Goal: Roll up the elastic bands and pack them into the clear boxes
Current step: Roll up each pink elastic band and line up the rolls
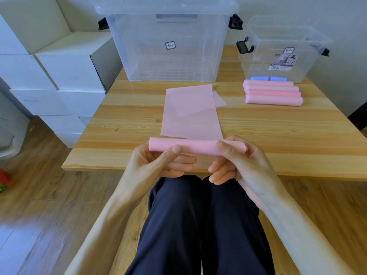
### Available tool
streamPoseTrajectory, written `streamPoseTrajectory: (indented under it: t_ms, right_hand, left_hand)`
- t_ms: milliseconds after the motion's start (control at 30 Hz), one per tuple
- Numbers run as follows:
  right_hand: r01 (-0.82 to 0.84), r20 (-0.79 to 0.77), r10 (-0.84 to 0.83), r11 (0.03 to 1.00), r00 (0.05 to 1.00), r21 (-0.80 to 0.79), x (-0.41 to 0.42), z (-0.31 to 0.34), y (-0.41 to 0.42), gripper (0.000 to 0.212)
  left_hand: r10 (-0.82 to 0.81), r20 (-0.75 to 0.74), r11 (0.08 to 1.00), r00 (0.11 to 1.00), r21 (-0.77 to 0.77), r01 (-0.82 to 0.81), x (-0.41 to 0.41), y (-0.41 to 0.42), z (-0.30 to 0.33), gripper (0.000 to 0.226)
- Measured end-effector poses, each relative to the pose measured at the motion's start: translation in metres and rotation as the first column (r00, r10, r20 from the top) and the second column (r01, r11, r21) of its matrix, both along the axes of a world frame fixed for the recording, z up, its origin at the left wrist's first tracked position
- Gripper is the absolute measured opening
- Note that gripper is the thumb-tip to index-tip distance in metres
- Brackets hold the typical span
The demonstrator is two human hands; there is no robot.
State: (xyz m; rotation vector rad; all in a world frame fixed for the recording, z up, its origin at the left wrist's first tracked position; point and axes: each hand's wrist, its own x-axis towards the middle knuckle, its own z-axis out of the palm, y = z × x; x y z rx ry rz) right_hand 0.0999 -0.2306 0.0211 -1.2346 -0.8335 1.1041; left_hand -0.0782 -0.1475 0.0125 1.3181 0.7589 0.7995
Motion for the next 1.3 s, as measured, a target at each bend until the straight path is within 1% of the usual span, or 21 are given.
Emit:
streamPoseTrajectory:
  t_ms: [100, 167, 233, 300, 400, 500, 567, 667, 800, 833, 900, 1000, 1033, 1100, 1200, 1267, 1300]
  right_hand:
    - [-0.045, -0.020, 0.045, 0.999, 0.999, -0.010, -0.0009, 0.0004, -0.0006, 0.044]
    - [-0.063, -0.001, 0.063, 0.998, 0.998, -0.009, -0.0017, 0.0005, -0.0013, 0.039]
    - [-0.041, 0.005, 0.041, 0.999, 0.999, 0.001, -0.0023, 0.0000, -0.0013, 0.033]
    - [-0.010, -0.007, 0.010, 1.000, 1.000, 0.002, -0.0025, -0.0004, -0.0010, 0.036]
    - [-0.032, -0.027, 0.032, 0.999, 0.999, -0.009, -0.0030, -0.0002, -0.0008, 0.044]
    - [-0.050, -0.033, 0.050, 0.999, 0.998, -0.009, -0.0028, -0.0014, -0.0018, 0.037]
    - [-0.024, -0.021, 0.024, 1.000, 0.999, -0.003, -0.0025, -0.0022, -0.0017, 0.035]
    - [0.005, -0.026, -0.005, 1.000, 1.000, -0.005, -0.0026, -0.0023, -0.0002, 0.044]
    - [-0.074, -0.063, 0.074, 0.997, 0.995, -0.005, -0.0022, -0.0032, -0.0008, 0.052]
    - [-0.082, -0.054, 0.082, 0.997, 0.995, -0.001, -0.0019, -0.0036, -0.0016, 0.051]
    - [-0.061, -0.019, 0.061, 0.998, 0.998, 0.011, -0.0010, -0.0039, -0.0029, 0.041]
    - [-0.027, -0.025, 0.028, 0.999, 0.999, 0.024, -0.0009, -0.0042, -0.0030, 0.024]
    - [-0.022, -0.026, 0.023, 0.999, 0.999, 0.023, -0.0007, -0.0042, -0.0025, 0.022]
    - [-0.032, -0.013, 0.032, 0.999, 0.999, 0.006, -0.0003, -0.0037, -0.0019, 0.026]
    - [-0.068, -0.007, 0.068, 0.998, 0.998, -0.015, -0.0006, -0.0034, -0.0020, 0.039]
    - [-0.066, 0.001, 0.066, 0.998, 0.998, -0.007, -0.0008, -0.0038, -0.0023, 0.037]
    - [-0.056, 0.009, 0.056, 0.998, 0.998, -0.003, -0.0005, -0.0044, -0.0023, 0.035]
  left_hand:
    - [0.039, 0.002, 0.999, 0.999, 0.018, -0.039, 0.0010, 0.0004, -0.0006, 0.033]
    - [0.041, -0.015, 0.999, 0.999, 0.023, -0.041, 0.0013, -0.0001, -0.0014, 0.036]
    - [0.011, -0.021, 1.000, 1.000, 0.010, -0.011, 0.0008, -0.0014, -0.0018, 0.035]
    - [-0.008, -0.013, 1.000, 1.000, -0.002, 0.008, 0.0002, -0.0026, -0.0026, 0.033]
    - [0.041, 0.003, 0.999, 0.999, 0.011, -0.041, 0.0007, -0.0020, -0.0041, 0.031]
    - [0.076, 0.019, 0.997, 0.997, 0.019, -0.076, 0.0014, -0.0010, -0.0041, 0.035]
    - [0.035, 0.003, 0.999, 0.999, 0.016, -0.035, 0.0008, -0.0019, -0.0039, 0.037]
    - [0.026, 0.013, 1.000, 1.000, 0.008, -0.026, -0.0004, -0.0031, -0.0040, 0.036]
    - [0.078, 0.026, 0.996, 0.997, 0.034, -0.079, 0.0004, -0.0022, -0.0043, 0.027]
    - [0.081, 0.018, 0.996, 0.997, 0.036, -0.081, 0.0006, -0.0021, -0.0043, 0.026]
    - [0.065, 0.004, 0.998, 0.998, 0.027, -0.065, -0.0001, -0.0015, -0.0045, 0.025]
    - [-0.013, 0.037, 1.000, 0.999, 0.000, 0.013, -0.0029, -0.0019, -0.0030, 0.022]
    - [-0.023, 0.052, 1.000, 0.998, -0.011, 0.024, -0.0034, -0.0019, -0.0019, 0.022]
    - [-0.002, 0.049, 1.000, 0.999, -0.009, 0.003, -0.0030, -0.0013, -0.0014, 0.018]
    - [0.041, 0.028, 0.999, 0.999, 0.020, -0.041, -0.0023, 0.0003, -0.0023, 0.033]
    - [0.014, 0.042, 0.999, 0.999, 0.031, -0.016, -0.0037, 0.0004, -0.0024, 0.042]
    - [-0.011, 0.048, 1.000, 0.999, 0.025, 0.010, -0.0047, 0.0002, -0.0019, 0.042]
